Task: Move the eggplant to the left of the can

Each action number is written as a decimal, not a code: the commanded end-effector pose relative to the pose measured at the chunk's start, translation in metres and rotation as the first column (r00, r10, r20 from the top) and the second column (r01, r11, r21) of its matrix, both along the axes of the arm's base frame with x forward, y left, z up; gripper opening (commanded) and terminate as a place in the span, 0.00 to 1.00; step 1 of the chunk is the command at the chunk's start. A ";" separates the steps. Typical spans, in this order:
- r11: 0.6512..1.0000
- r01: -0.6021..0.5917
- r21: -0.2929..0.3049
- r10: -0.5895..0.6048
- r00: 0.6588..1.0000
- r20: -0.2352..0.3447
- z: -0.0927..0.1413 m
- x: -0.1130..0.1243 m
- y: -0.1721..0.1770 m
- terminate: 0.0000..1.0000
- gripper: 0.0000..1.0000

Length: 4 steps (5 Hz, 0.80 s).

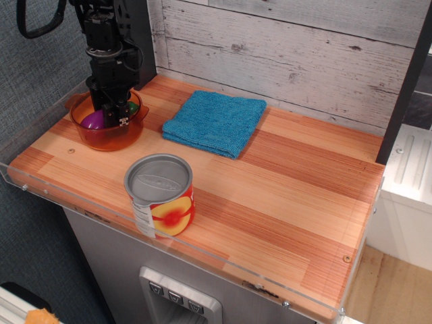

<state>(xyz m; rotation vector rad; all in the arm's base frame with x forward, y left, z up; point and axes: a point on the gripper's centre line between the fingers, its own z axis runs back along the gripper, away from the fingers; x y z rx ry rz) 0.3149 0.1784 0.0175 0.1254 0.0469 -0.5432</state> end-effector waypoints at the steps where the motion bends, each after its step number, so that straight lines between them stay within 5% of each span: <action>1: 0.998 -0.048 0.051 0.042 0.993 0.113 0.051 0.013 0.012 0.00 0.00; 3: 0.989 -0.096 0.110 0.075 0.982 0.176 0.090 0.015 0.006 0.00 0.00; 4: 0.990 -0.115 0.083 0.097 0.977 0.191 0.107 0.008 -0.005 0.00 0.00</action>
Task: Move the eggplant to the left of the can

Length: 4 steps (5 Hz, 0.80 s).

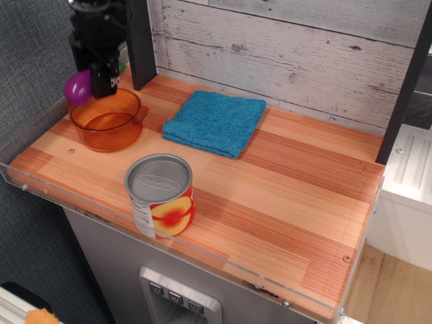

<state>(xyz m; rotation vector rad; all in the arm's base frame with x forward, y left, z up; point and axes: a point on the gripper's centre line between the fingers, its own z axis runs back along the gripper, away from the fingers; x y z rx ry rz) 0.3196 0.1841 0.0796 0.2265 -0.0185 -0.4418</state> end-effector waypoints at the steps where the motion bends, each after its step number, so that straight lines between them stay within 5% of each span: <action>1: 1.000 -0.017 -0.003 0.017 0.994 0.110 0.059 -0.008 -0.023 0.00 0.00; 4: 0.999 -0.034 -0.042 0.040 0.988 0.151 0.043 -0.066 -0.060 0.00 0.00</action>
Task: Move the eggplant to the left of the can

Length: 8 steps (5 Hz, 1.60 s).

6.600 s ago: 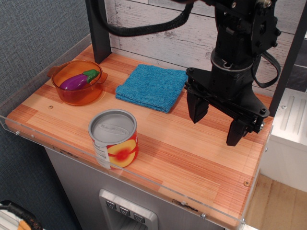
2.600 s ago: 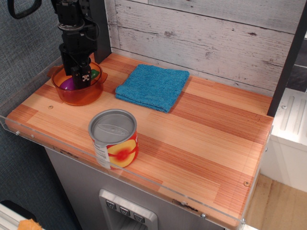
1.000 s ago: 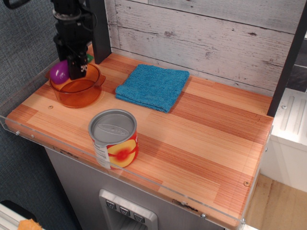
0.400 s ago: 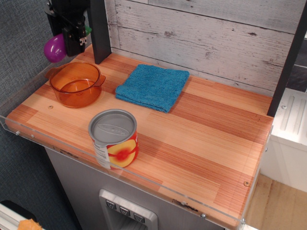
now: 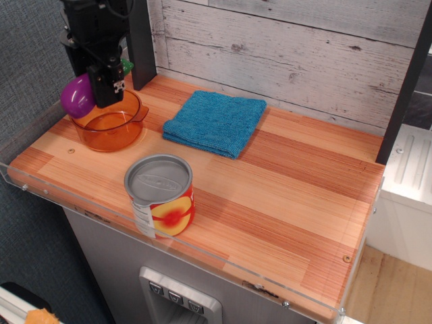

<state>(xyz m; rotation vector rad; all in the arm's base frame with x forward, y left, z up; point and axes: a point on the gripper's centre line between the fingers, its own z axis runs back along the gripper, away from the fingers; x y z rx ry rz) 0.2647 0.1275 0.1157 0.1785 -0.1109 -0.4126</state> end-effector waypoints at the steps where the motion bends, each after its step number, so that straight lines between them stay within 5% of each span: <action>1: 1.000 0.012 -0.001 -0.012 0.996 0.091 -0.013 -0.017 0.000 0.00 0.00; 4: 0.996 0.088 -0.027 -0.086 0.994 0.068 -0.064 -0.001 0.005 0.00 0.00; 8: 0.997 0.059 -0.053 -0.057 0.998 0.038 -0.084 -0.008 0.012 0.00 0.00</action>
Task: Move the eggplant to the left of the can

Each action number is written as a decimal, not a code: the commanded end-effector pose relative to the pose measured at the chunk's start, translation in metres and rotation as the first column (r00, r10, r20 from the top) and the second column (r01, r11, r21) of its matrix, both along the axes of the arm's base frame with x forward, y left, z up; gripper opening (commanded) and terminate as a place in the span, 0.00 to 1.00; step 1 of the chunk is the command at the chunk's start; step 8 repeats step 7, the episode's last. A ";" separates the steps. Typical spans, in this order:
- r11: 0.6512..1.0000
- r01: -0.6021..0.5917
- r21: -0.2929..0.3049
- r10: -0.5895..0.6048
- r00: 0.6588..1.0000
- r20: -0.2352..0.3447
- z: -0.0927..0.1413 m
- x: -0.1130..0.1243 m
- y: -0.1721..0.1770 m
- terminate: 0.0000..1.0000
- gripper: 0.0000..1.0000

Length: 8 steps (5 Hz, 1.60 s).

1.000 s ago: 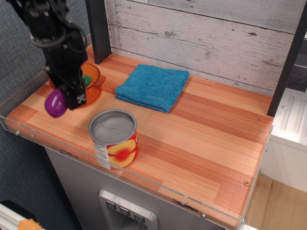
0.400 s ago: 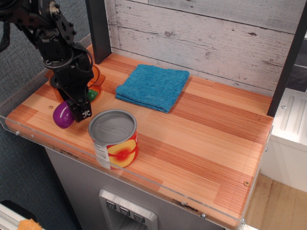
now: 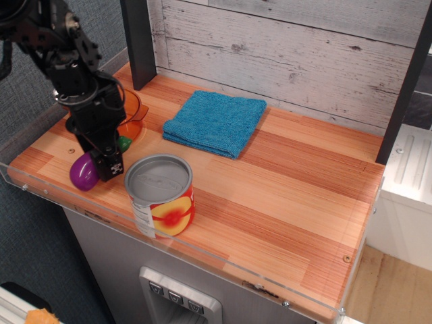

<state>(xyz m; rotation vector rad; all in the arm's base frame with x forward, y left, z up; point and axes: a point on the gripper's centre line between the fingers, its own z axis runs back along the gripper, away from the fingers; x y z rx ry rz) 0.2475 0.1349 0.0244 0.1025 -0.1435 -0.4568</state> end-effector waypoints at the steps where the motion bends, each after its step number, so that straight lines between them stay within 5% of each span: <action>1: 1.000 -0.002 0.013 0.001 0.999 0.035 0.009 0.009 0.007 0.00 1.00; 4: 1.000 -0.009 -0.019 0.010 0.998 0.064 0.025 0.007 0.015 0.00 1.00; 6: 0.999 -0.049 0.005 0.048 0.994 0.097 0.065 0.006 0.024 0.00 1.00; 7: 0.997 -0.073 0.013 0.071 0.990 0.125 0.096 0.007 0.023 1.00 1.00; 8: 0.997 -0.073 0.013 0.071 0.990 0.125 0.096 0.007 0.023 1.00 1.00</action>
